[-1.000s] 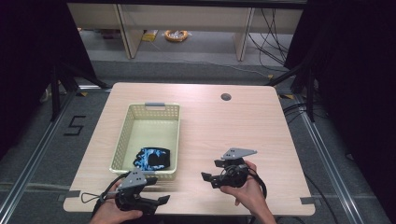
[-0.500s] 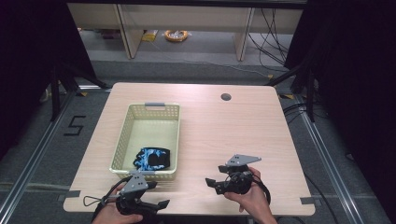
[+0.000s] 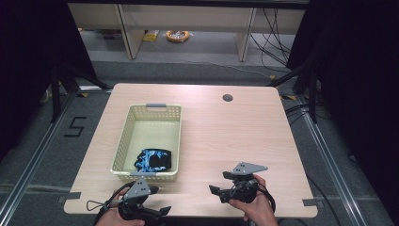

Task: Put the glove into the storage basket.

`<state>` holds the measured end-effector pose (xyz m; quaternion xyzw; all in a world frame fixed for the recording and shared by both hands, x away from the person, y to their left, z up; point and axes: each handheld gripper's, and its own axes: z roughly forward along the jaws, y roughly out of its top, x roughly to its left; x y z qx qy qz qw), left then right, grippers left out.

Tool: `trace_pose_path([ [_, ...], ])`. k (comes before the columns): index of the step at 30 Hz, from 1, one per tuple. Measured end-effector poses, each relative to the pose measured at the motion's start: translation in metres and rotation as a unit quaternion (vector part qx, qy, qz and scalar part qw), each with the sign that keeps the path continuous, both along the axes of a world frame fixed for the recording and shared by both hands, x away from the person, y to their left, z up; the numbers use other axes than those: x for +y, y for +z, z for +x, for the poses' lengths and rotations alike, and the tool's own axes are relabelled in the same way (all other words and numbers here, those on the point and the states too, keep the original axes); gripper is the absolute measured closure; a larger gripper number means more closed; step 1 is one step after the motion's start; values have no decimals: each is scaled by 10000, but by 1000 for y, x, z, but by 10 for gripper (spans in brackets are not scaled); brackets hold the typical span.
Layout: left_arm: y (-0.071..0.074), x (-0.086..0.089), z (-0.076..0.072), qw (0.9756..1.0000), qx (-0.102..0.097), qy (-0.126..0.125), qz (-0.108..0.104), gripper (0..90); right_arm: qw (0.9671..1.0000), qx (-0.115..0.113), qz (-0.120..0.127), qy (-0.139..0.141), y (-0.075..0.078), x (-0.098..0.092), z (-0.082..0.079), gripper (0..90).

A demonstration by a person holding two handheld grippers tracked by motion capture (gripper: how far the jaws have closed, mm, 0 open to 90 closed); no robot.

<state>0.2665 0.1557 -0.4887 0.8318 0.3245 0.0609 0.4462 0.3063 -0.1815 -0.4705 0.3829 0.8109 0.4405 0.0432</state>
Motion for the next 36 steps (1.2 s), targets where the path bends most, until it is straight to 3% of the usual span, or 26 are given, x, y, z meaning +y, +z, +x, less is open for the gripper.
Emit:
trace_pose_path([
  [1,0,0,0,10000,29,-13,40,195,9998,-150,-85,65,0,-2,1,247],
  [2,0,2,0,9999,12,-62,153,195,9999,-132,-49,68,-2,-2,-1,244],
  [3,-2,0,-1,9999,82,-7,65,195,9999,-117,-45,54,-2,-2,-2,243],
  [4,-2,2,-1,9996,46,-88,251,195,9999,-124,-31,84,-2,-2,-4,241],
  [6,-4,0,-3,9998,106,-66,141,195,9999,-155,-34,66,-3,-2,-7,226],
  [8,-6,0,-3,9996,101,-132,222,195,9998,-167,-1,91,-4,-2,-10,216],
  [9,-6,0,-3,9995,104,-133,253,195,10000,-22,-35,-15,-2,-1,-14,213],
  [10,-7,1,-3,9994,82,-150,305,195,9997,-229,-64,103,-4,-2,-12,205],
  [12,-9,-1,-5,9995,197,-68,243,194,9998,-137,-131,-36,-4,-2,-16,180],
  [14,-9,2,-3,9987,56,-234,456,194,9996,-213,-180,69,-8,-3,-16,175],
  [15,-10,1,-3,9985,99,-209,487,194,9997,-152,-162,41,-8,-2,-18,172],
  [16,-12,-1,-6,9993,222,-103,288,194,9994,-214,-262,121,-10,-3,-18,172],
  [18,-14,0,-5,9986,130,-164,491,194,9995,-162,-284,51,-13,-3,-22,172],
  [19,-15,-2,-6,9987,152,-151,458,194,9995,-60,-325,-4,-13,-3,-25,171],
  [20,-16,-2,-6,9987,97,-189,461,195,9990,-228,-376,33,-15,-5,-24,172],
  [23,-19,-4,-7,9986,181,-78,485,195,9990,-174,-402,9,-18,-6,-28,181],
  [24,-20,-2,-6,9978,118,-242,607,196,9990,-203,-403,43,-19,-6,-28,180],
  [25,-22,-4,-8,9983,181,-196,527,196,9990,-149,-412,34,-20,-6,-30,180],
  [27,-23,-4,-7,9975,196,-225,639,196,9987,-206,-449,88,-22,-7,-32,177],
  [29,-25,-6,-9,9976,247,-213,610,195,9987,-154,-440,189,-23,-6,-34,174],
  [30,-26,-6,-6,9967,115,-314,734,196,9984,-129,-525,159,-23,-6,-35,173],
  [34,-28,-9,-8,9975,226,-244,629,196,9977,-158,-635,176,-26,-5,-36,173],
  [36,-27,-8,-8,9975,168,-204,659,197,9974,-196,-637,264,-27,-5,-34,173],
])
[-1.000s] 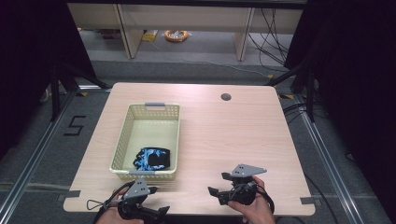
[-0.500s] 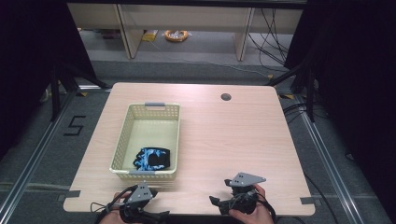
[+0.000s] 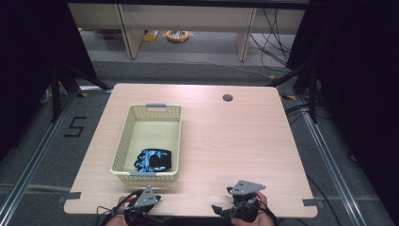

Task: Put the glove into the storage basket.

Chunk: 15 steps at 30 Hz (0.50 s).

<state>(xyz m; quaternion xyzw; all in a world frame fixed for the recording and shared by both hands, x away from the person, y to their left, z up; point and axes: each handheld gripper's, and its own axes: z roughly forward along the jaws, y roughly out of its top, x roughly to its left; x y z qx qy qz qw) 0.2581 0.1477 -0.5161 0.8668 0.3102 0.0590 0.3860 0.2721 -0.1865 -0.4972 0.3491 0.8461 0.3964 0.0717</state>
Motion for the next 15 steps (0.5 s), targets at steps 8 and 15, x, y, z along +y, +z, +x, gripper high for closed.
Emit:
trace_pose_path([
  [8,3,0,-1,9997,-89,108,-204,198,10000,14,-27,58,1,0,1,173],
  [15,4,1,-1,9999,-135,47,-66,197,9999,-69,-65,-36,1,0,0,173],
])
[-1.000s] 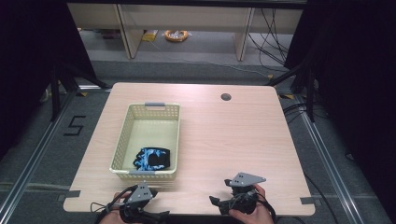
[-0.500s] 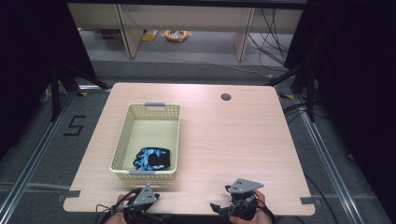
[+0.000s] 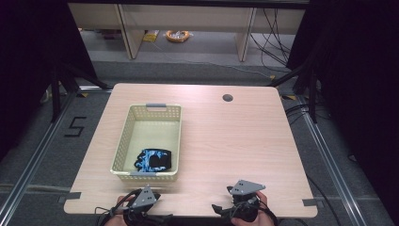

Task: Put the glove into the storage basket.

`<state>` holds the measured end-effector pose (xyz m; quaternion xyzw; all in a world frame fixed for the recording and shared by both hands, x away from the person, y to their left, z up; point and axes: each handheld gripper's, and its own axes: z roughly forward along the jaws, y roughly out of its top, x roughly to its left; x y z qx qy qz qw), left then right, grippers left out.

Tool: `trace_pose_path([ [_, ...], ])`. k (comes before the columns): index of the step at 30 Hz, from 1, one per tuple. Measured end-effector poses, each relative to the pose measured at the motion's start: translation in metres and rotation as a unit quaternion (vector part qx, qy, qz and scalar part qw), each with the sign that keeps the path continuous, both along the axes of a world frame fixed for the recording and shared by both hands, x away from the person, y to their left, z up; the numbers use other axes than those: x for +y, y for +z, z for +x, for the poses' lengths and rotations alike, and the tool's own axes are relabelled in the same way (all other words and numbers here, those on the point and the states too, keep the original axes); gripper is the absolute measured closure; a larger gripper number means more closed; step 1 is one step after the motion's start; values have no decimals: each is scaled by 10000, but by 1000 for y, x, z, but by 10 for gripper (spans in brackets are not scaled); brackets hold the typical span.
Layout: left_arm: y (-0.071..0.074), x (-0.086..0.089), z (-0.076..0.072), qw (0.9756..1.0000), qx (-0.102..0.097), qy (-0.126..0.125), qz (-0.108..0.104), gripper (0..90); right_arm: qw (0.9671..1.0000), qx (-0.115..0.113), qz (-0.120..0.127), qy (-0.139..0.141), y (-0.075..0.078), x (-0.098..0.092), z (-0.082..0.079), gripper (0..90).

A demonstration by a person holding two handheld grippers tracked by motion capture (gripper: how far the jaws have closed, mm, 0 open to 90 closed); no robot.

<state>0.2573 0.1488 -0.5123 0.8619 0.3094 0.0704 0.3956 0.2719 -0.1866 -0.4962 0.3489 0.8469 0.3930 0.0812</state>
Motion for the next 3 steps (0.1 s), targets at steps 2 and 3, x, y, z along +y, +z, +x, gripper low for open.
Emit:
trace_pose_path([
  [2,1,1,2,9999,-78,-124,91,197,10000,34,-8,-28,1,0,-1,173],
  [3,1,1,2,9999,-89,-112,82,198,10000,16,-12,-29,1,0,-1,173],
])
